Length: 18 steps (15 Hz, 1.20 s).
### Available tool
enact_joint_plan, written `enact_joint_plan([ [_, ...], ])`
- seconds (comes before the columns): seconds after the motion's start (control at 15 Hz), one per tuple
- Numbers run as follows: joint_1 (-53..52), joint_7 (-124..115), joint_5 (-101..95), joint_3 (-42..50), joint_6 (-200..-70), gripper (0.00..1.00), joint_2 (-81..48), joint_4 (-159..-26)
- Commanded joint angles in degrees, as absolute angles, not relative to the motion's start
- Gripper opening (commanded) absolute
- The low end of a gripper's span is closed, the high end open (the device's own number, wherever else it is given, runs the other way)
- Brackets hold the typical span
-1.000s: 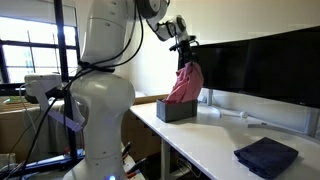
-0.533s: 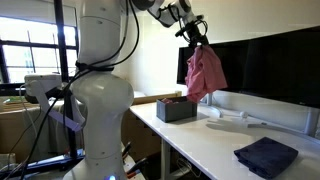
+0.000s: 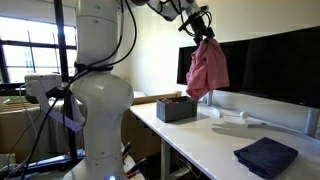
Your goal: Remove the pink shirt from the box then put the black one inside.
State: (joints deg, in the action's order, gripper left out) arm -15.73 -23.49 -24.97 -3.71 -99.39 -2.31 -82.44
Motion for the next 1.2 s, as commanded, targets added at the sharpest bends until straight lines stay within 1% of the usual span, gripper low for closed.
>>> enact_joint_plan([
  [0.0,-15.33,-28.73,-25.83,-2.84,-97.97,0.04,-0.40,-84.21],
  [0.07,-15.46,-28.90,-25.69,-2.61,-97.21,0.29,-0.45,-84.00],
  [0.2,-15.72,-29.71,-25.56,-2.26,-97.18,0.31,-0.28,-84.17],
  [0.47,-16.22,-30.24,-25.86,-2.36,-97.22,0.56,0.14,-83.96],
  [0.53,-16.36,-30.39,-26.13,-2.41,-97.44,0.63,0.37,-84.07],
  [0.67,-16.46,-30.52,-26.11,-2.54,-97.64,0.75,0.03,-83.51],
  [0.87,-16.64,-29.74,-25.89,-2.77,-97.90,0.95,-0.21,-83.46],
  [1.0,-17.06,-28.05,-24.28,-3.09,-98.25,1.00,-0.37,-83.95],
  [1.13,-17.57,-25.09,-20.88,-3.65,-99.02,1.00,-0.38,-85.52],
])
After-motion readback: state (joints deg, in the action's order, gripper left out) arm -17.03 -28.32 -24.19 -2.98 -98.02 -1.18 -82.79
